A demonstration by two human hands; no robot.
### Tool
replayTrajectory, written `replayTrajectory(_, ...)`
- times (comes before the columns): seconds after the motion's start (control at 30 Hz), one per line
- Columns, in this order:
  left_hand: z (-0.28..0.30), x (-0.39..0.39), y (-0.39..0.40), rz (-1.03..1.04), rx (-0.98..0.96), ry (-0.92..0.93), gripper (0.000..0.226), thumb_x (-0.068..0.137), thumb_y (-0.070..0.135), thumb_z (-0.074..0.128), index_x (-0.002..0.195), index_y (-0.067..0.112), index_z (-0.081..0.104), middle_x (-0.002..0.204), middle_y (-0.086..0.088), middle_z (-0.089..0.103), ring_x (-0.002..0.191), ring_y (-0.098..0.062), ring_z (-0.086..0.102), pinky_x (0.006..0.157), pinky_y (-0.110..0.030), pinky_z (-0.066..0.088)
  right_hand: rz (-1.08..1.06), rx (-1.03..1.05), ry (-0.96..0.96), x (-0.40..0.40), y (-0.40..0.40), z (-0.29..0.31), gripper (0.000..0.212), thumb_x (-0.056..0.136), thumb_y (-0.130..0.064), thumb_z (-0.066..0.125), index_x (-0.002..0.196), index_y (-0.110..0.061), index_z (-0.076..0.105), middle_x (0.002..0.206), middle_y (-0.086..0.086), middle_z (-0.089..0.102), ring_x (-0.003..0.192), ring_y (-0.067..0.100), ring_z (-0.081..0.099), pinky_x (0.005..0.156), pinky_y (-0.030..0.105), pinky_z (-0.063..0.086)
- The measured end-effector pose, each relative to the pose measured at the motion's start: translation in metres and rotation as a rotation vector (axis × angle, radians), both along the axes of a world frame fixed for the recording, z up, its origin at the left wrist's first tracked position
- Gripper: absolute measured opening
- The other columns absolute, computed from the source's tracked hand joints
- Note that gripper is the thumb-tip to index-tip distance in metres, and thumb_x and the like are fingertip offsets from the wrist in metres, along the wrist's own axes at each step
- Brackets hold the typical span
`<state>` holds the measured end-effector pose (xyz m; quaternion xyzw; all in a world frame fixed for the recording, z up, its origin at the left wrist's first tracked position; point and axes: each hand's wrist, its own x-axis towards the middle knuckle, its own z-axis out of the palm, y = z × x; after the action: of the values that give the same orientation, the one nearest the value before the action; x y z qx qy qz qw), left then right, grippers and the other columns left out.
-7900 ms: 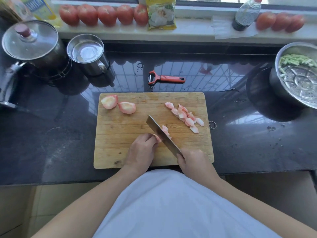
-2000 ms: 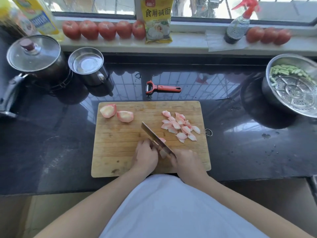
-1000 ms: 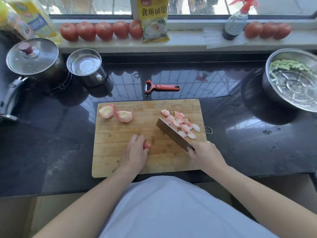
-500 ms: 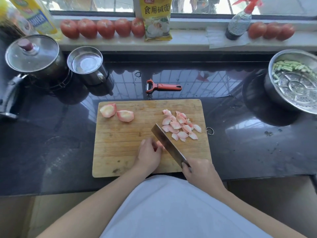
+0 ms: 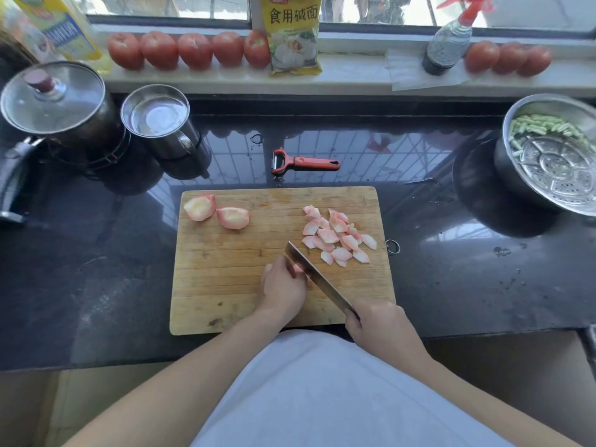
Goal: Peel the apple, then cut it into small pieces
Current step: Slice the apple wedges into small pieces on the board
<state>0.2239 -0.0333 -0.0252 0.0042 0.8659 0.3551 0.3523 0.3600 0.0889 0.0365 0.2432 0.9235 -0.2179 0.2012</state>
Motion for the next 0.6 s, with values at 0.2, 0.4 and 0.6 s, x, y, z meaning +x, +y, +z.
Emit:
replayTrajectory(0.2, -0.003, 0.000, 0.001, -0.006, -0.005, 0.009, 0.007, 0.097, 0.028, 0.053, 0.096, 0.022, 0.054, 0.101, 0.002, 0.050, 0.099, -0.024, 0.051, 0.077, -0.036, 0.037, 0.063, 0.040, -0.080, 0.006, 0.004, -0.001, 0.023, 0.102, -0.030, 0.045, 0.098, -0.014, 0.062, 0.077, -0.002, 0.055, 0.070, 0.025, 0.050, 0.062, 0.032, 0.041)
replayTrajectory(0.4, 0.002, 0.000, 0.003, 0.025, 0.015, 0.007, 0.017, 0.090, 0.031, 0.057, 0.107, 0.028, 0.061, 0.111, -0.002, 0.061, 0.108, -0.029, 0.058, 0.097, -0.047, 0.050, 0.058, 0.055, -0.046, -0.040, -0.007, -0.022, 0.026, 0.101, -0.026, 0.045, 0.095, -0.011, 0.065, 0.091, 0.014, 0.069, 0.084, 0.037, 0.064, 0.068, 0.040, 0.052)
replayTrajectory(0.6, -0.004, 0.001, -0.002, 0.014, 0.005, 0.010, 0.009, 0.096, 0.026, 0.057, 0.088, 0.023, 0.054, 0.106, -0.004, 0.058, 0.097, -0.025, 0.055, 0.079, -0.036, 0.041, -0.068, -0.030, 0.102, -0.036, -0.008, -0.023, 0.026, 0.099, -0.029, 0.049, 0.077, -0.017, 0.057, 0.078, 0.011, 0.067, 0.073, 0.037, 0.061, 0.060, 0.043, 0.050)
